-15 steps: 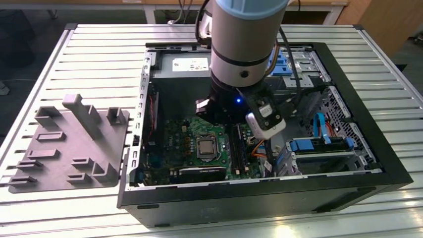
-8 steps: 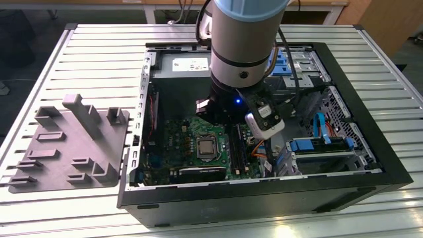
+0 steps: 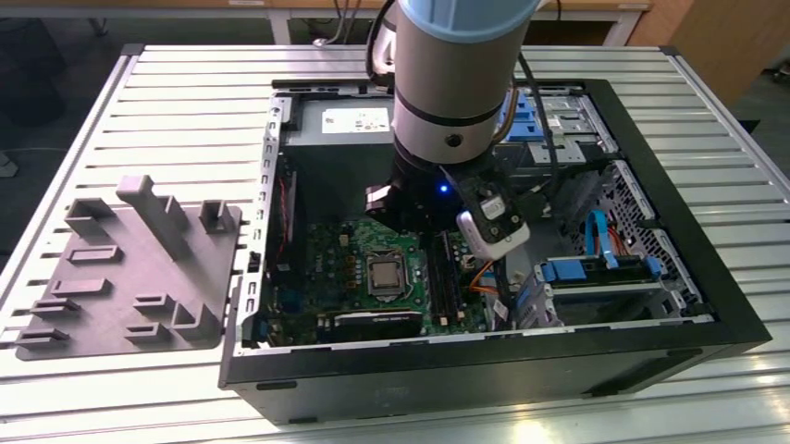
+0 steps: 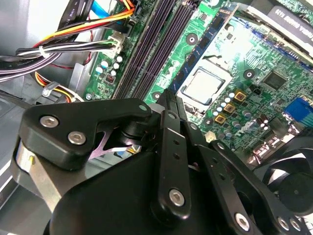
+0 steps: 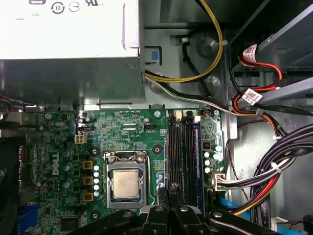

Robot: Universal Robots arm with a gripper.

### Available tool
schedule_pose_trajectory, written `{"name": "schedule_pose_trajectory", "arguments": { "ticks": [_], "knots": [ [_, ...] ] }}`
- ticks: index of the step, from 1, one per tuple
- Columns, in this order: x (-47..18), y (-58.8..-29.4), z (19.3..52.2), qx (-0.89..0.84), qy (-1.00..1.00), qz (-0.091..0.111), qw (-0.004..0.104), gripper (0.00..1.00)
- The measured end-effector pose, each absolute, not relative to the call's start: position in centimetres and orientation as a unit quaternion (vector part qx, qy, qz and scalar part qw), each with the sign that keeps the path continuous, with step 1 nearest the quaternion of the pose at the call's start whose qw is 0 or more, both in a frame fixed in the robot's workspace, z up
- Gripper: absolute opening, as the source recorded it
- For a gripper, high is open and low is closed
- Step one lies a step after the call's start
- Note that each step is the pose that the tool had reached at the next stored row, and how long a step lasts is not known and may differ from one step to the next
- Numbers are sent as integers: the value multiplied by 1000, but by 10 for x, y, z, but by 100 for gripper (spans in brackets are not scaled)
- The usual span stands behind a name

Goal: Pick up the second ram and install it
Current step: 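Insert the second ram into the second slot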

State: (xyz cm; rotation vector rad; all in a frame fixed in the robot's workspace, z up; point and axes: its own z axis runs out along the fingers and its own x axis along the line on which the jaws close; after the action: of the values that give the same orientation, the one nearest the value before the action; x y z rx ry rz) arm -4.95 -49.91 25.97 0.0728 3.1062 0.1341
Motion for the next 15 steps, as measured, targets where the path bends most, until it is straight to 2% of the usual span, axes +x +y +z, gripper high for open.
{"name": "schedule_pose_trajectory", "arguments": {
  "ticks": [15],
  "knots": [
    [-49,-498,256,28,999,43,16,11]
  ]
}}
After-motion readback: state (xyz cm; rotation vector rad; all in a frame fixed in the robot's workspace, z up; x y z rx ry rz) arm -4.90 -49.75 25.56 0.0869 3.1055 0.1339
